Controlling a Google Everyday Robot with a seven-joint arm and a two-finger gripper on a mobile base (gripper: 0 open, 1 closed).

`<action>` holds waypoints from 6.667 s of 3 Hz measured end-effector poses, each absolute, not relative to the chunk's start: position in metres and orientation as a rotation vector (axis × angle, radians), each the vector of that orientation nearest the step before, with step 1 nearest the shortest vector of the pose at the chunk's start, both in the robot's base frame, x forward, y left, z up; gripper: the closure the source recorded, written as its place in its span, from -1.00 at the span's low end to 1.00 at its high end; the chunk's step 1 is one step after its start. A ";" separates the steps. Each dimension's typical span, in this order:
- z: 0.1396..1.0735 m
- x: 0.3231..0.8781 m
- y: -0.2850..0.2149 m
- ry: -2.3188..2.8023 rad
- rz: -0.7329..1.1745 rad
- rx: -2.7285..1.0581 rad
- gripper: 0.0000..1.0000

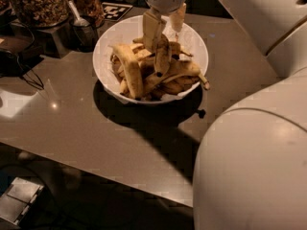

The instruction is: Pick banana from white bowl

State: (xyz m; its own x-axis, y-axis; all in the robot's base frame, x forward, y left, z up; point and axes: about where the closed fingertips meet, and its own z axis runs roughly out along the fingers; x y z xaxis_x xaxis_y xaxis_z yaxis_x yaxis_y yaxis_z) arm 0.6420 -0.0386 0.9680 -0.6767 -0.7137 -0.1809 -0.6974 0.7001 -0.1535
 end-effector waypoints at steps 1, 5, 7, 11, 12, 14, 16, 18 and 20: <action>0.969 0.651 -0.032 2.645 -0.097 -1.120 0.06; 0.969 0.652 -0.032 2.644 -0.097 -1.120 0.64; 0.969 0.652 -0.032 2.644 -0.097 -1.120 -0.33; 0.967 0.657 -0.031 2.631 -0.069 -1.098 -1.00; 0.965 0.658 -0.031 2.633 -0.053 -1.085 -1.00; 0.953 0.656 -0.035 2.663 -0.047 -1.108 -1.00; 0.953 0.656 -0.035 2.663 -0.047 -1.108 -0.14; 0.953 0.661 -0.032 2.644 -0.049 -1.105 0.78; 0.980 0.655 -0.046 2.605 -0.023 -1.056 1.00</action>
Offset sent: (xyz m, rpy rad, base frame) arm 0.0088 0.0060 0.0011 0.0180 -0.0328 0.0050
